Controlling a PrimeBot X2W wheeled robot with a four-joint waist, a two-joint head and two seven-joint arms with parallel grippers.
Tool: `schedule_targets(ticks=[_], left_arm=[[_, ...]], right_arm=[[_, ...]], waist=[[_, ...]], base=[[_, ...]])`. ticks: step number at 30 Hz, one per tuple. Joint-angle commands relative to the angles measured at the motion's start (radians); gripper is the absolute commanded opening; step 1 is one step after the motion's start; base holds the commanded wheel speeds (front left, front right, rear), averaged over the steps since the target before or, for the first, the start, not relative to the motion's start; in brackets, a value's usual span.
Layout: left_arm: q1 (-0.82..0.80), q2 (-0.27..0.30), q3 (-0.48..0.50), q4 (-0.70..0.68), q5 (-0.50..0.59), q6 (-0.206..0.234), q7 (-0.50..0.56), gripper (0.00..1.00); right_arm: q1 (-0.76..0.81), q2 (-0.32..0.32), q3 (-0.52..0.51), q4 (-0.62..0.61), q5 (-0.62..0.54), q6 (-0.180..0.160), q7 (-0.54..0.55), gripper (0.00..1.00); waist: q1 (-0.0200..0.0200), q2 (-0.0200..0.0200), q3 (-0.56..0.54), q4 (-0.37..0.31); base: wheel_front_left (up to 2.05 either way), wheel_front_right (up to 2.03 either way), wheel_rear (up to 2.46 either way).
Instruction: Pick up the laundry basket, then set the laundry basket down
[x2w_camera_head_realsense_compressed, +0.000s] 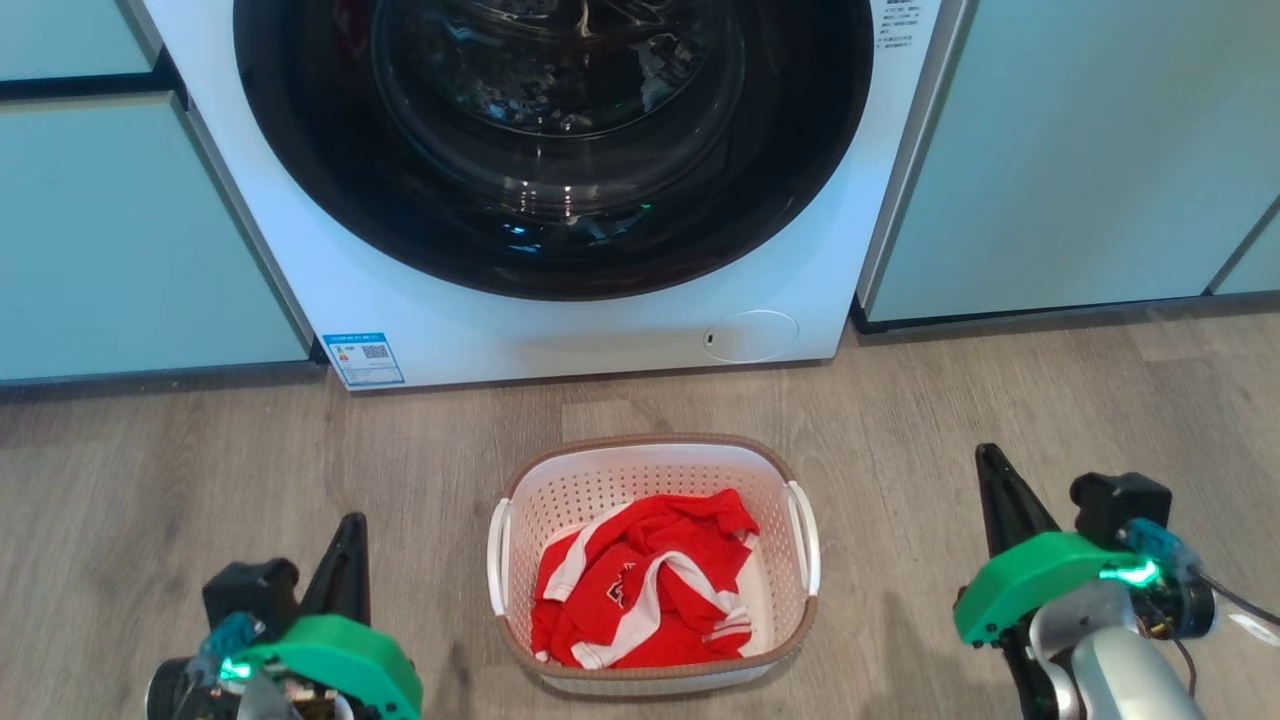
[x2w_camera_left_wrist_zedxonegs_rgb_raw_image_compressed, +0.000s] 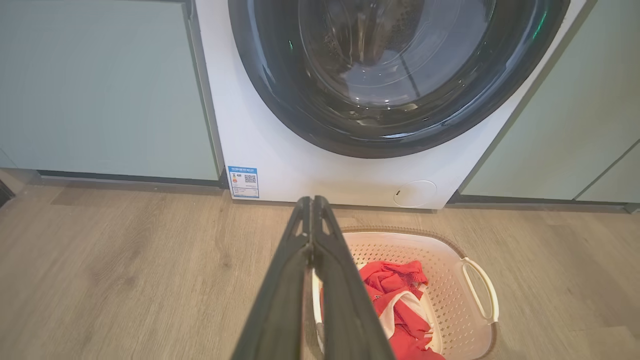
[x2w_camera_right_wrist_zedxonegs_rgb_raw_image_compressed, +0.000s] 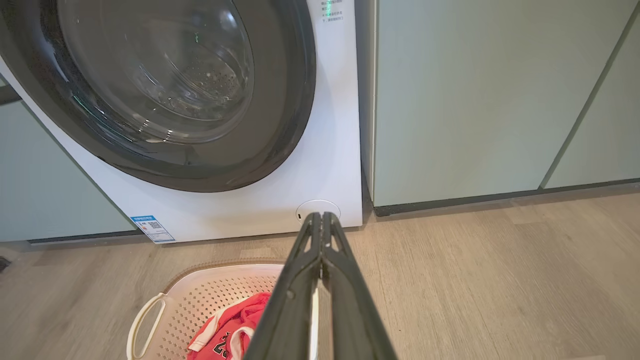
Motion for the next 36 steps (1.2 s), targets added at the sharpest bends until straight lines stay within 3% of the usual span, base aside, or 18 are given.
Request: schedule_targets(ticks=[1,36], left_arm=[[-0.043,0.003,0.023,-0.024,-0.023,-0.006,0.005,0.00],[-0.077,-0.049,0.146,0.005,-0.370,-0.101,0.086,0.00]], right_arm=[[-0.049,0.000,-0.010,-0.039,0.026,0.000,0.006,0.00],[-0.036,0.006,-0.063,-0.062,0.423,-0.001,0.088,0.00]], waist=[[0.0001,0.0000,0.000,0.001],[0.0001,0.0000,0.007,0.015]], base=[[0.00,0.00,0.00],[0.00,0.00,0.00]])
